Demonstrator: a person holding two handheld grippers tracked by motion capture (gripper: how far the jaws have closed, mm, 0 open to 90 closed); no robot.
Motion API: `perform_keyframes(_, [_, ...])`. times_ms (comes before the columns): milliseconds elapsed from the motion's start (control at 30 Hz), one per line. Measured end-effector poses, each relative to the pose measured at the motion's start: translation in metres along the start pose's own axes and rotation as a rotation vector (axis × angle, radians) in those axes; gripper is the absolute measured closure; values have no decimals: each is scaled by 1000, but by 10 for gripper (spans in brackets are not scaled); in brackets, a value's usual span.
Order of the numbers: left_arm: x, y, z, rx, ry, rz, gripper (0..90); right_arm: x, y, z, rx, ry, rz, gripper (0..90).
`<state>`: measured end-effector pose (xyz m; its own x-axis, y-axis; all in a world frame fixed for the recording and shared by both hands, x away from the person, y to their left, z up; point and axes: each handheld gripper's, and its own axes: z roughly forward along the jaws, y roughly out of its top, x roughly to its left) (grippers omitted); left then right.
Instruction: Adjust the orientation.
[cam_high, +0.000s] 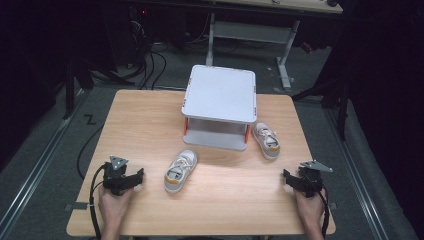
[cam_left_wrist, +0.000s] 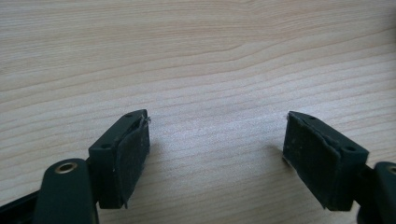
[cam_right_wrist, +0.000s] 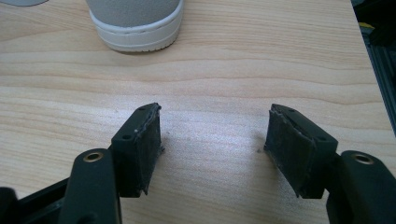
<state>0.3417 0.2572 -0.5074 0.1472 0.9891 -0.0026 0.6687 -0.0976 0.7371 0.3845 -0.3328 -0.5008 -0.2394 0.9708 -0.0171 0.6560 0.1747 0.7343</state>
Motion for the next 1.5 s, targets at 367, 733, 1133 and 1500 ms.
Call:
perform_keyframes(367, [0,0,0,-2,3,-3,240,0,0,0,1,0,0,352])
perform_keyframes(733, [1,-1,-2,-11,-6,-7,319,0,0,0,1,0,-2,352])
perform_keyframes(1133, [-7,4,-13,-23,-62,4,349,0,0,0,1,1,-3,350])
perform_keyframes(1500, [-26,21,-35,-70,-159,63,392,0,0,0,1,1,-4,349])
